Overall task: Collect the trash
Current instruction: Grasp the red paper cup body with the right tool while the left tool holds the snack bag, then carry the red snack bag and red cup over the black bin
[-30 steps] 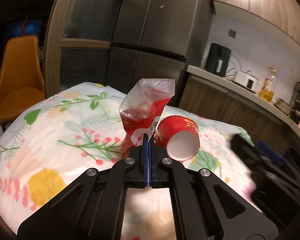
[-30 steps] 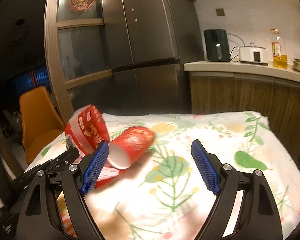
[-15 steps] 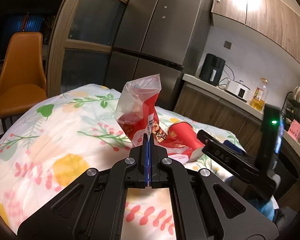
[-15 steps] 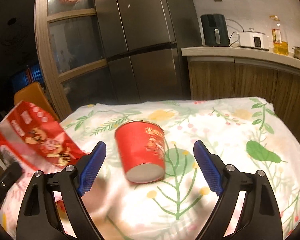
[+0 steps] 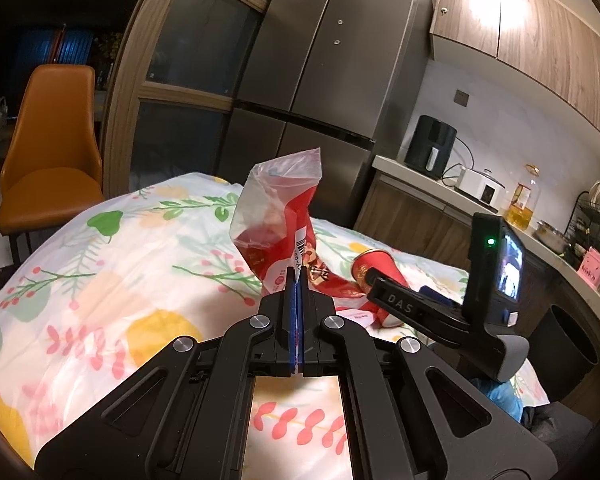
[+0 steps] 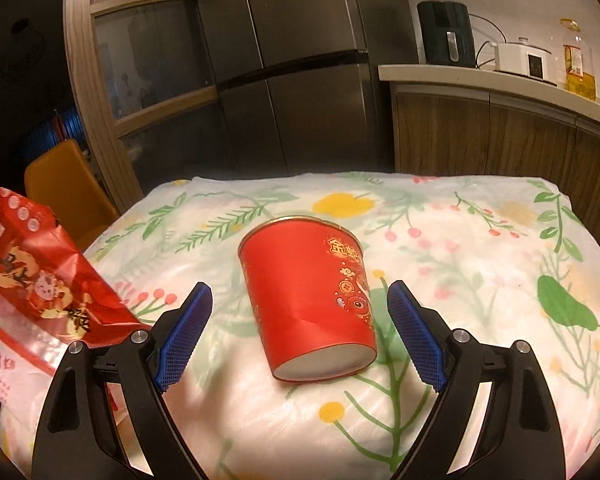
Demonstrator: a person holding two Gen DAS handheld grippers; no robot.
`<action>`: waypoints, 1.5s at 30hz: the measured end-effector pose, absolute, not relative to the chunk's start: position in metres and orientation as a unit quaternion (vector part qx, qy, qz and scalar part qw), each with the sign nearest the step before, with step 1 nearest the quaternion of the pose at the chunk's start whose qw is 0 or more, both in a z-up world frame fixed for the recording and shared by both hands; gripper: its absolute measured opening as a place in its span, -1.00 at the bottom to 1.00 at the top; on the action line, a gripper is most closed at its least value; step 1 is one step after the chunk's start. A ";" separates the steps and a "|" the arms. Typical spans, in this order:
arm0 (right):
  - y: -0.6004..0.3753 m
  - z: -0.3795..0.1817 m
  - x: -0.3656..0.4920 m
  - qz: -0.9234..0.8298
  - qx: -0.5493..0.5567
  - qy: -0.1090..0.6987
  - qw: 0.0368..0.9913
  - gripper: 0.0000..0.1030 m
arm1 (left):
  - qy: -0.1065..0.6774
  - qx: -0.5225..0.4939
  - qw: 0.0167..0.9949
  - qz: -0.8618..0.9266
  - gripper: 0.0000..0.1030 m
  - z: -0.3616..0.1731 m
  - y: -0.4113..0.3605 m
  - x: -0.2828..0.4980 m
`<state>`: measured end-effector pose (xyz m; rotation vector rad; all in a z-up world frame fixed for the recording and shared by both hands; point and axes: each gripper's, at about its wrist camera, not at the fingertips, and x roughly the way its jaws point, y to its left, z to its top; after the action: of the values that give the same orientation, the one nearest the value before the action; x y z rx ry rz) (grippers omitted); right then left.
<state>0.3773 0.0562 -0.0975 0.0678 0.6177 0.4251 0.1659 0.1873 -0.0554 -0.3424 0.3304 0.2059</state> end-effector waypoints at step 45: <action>-0.096 -0.020 0.294 0.136 0.080 0.200 0.967 0.21 | 0.133 -0.126 0.982 0.036 -1.00 0.001 0.093 0.162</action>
<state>0.2937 -0.0957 -0.0197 0.1612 0.4054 0.2745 0.1624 0.0927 0.0006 -0.2544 0.2680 0.0733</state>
